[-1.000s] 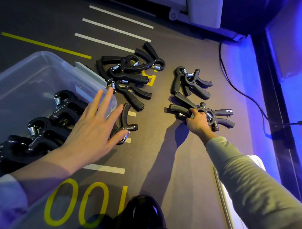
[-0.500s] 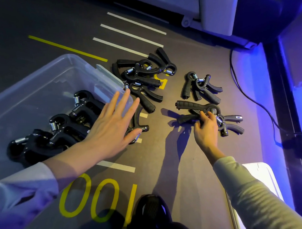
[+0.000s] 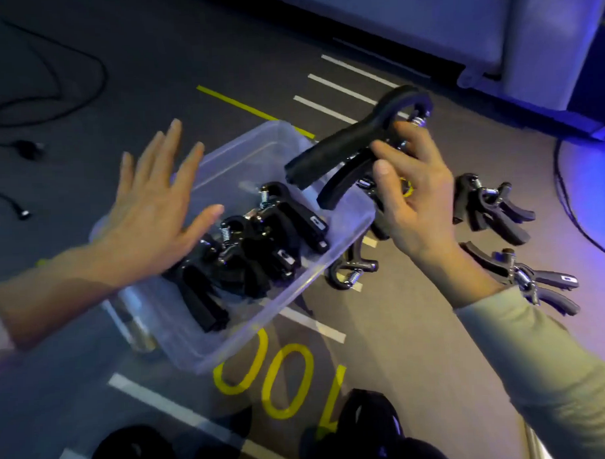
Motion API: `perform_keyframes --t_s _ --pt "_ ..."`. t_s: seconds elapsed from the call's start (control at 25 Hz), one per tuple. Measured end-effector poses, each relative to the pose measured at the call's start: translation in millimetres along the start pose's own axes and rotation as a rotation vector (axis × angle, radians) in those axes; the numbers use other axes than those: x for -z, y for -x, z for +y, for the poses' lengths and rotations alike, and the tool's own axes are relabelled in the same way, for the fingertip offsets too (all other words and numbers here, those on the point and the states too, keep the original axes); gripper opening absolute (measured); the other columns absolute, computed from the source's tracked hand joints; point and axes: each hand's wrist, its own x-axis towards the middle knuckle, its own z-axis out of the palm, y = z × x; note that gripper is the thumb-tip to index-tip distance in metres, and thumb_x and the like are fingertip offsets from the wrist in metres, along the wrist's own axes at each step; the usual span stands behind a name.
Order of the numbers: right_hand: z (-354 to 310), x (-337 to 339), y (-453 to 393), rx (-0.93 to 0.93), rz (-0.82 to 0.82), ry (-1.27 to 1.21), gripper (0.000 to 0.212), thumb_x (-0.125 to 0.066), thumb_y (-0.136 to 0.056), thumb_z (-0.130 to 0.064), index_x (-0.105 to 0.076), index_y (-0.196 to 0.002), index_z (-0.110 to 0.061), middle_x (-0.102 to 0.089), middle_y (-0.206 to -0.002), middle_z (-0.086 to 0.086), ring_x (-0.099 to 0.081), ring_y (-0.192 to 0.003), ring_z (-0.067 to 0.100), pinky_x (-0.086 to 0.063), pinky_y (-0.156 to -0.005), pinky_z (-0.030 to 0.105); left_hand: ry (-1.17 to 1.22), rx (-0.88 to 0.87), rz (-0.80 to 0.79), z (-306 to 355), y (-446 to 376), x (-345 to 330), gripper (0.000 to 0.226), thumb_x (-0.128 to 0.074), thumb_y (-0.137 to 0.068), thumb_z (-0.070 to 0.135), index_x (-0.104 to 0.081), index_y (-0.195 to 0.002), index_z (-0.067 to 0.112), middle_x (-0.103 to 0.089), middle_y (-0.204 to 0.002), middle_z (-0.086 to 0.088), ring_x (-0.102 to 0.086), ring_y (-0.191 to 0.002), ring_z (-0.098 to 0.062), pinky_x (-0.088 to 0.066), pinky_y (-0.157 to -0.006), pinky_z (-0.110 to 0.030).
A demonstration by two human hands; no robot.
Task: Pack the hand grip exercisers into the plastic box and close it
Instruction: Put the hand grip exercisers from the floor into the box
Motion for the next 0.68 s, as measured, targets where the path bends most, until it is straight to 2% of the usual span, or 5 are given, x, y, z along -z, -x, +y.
perform_keyframes --t_s 0.12,0.28,0.4,0.52,0.68 --pt "-18.8 -28.1 -12.5 0.212 -0.263 0.206 0.039 -0.04 -0.095 -0.032 -0.068 -0.105 -0.007 -0.053 -0.124 0.015 -0.052 -0.103 0.033 -0.037 -0.093 0.033 -0.005 0.039 -0.014 -26.6 21.9 8.5 0.074 -0.028 -0.084 0.056 -0.042 -0.132 0.001 -0.023 -0.149 -0.024 -0.024 -0.134 -0.044 -0.018 -0.101 -0.067" --pt "-21.9 -65.4 -15.9 0.367 -0.444 0.573 0.041 -0.04 -0.091 -0.038 -0.071 -0.09 -0.012 -0.06 -0.11 0.009 -0.053 -0.085 0.036 -0.041 -0.076 0.041 -0.068 -0.015 -0.117 -40.4 51.2 -7.5 0.064 -0.039 -0.082 0.052 -0.057 -0.119 0.002 -0.04 -0.139 -0.026 -0.043 -0.122 -0.046 -0.03 -0.096 -0.067" --pt "-13.8 -81.7 -13.1 0.351 -0.581 0.839 0.015 -0.066 -0.077 -0.025 -0.069 -0.075 -0.011 -0.061 -0.103 0.01 -0.054 -0.079 0.037 -0.041 -0.061 0.039 -0.053 -0.006 -0.128 -45.9 62.4 -19.8 0.053 -0.067 -0.079 0.036 -0.059 -0.116 -0.001 -0.034 -0.143 -0.026 -0.039 -0.126 -0.046 -0.034 -0.094 -0.066" --pt "-17.7 -89.1 -20.4 0.305 -0.687 1.049 0.009 -0.074 -0.07 -0.012 -0.066 -0.074 -0.01 -0.057 -0.111 0.01 -0.054 -0.084 0.034 -0.039 -0.061 0.036 -0.033 0.008 -0.116 -45.0 66.8 -24.9 0.055 -0.041 -0.086 0.046 -0.06 -0.116 0.004 -0.024 -0.149 -0.022 -0.028 -0.134 -0.041 -0.027 -0.1 -0.064" --pt "-35.7 -103.2 -38.5 0.27 -0.75 1.156 0.024 -0.043 -0.094 -0.012 -0.062 -0.109 -0.011 -0.037 -0.13 0.009 -0.037 -0.119 0.036 -0.038 -0.076 0.039 0.068 0.06 -0.143 -43.9 67.8 -24.7 0.071 -0.022 -0.084 0.061 -0.058 -0.12 0.012 -0.012 -0.155 -0.014 -0.012 -0.141 -0.034 -0.013 -0.108 -0.058"
